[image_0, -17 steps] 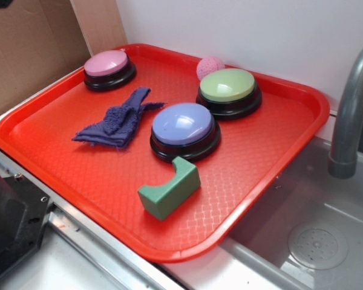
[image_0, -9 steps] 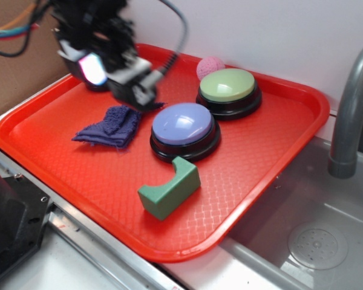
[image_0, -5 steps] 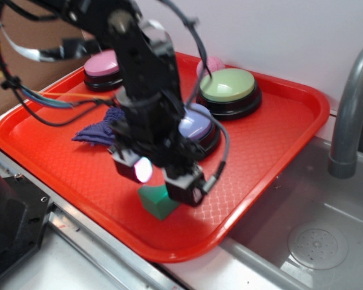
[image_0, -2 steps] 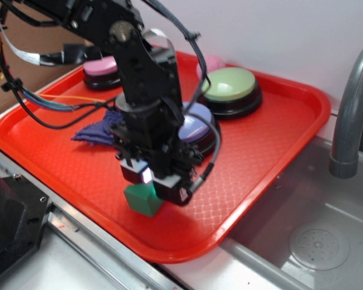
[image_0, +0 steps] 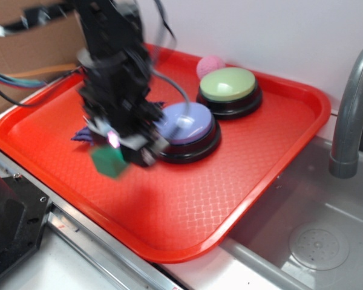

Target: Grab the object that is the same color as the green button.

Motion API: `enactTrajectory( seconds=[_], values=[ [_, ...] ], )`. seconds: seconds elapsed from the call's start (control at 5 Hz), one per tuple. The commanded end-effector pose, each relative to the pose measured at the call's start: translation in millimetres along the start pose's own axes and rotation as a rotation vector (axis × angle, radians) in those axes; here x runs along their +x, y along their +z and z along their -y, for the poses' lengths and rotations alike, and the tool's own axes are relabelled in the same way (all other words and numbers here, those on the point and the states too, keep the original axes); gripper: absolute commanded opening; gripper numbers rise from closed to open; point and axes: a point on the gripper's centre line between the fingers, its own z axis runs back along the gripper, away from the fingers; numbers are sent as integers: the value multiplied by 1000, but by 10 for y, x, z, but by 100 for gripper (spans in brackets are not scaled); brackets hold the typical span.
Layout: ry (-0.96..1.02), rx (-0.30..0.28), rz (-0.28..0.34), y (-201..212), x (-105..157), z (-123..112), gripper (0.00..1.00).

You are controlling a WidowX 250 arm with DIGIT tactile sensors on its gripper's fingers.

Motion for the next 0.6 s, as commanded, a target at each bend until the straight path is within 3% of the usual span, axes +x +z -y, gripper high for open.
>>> enactTrajectory(
  seconds=[0.0, 0.2, 0.4],
  values=[
    [-47, 35, 53, 609, 78, -634, 0],
    [-2, 41, -36, 714, 7, -856, 0],
    [51, -4, -155, 813, -7, -872, 100]
  ],
)
